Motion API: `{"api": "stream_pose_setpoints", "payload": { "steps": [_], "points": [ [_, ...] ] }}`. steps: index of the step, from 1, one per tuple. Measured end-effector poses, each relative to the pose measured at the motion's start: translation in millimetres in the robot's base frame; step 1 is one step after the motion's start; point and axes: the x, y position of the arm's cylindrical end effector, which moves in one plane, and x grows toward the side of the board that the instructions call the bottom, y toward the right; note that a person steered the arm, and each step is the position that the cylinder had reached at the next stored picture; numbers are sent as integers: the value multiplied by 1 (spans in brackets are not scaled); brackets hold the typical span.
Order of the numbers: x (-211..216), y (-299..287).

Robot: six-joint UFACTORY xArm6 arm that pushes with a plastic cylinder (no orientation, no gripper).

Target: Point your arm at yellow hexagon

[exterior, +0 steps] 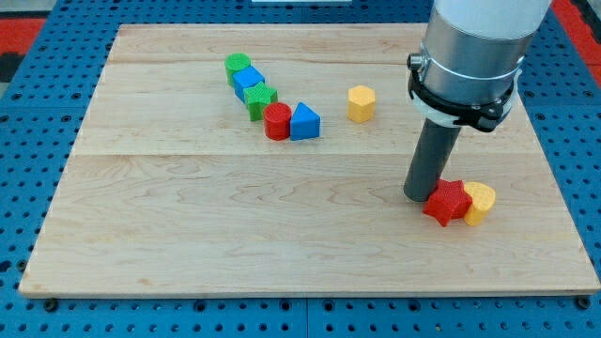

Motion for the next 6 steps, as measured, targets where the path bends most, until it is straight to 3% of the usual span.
{"api": "stream_pose_setpoints", "payload": {
  "steps": [1, 5, 6],
  "points": [
    [-15, 3],
    [-184, 21],
    [-217, -2]
  ]
}}
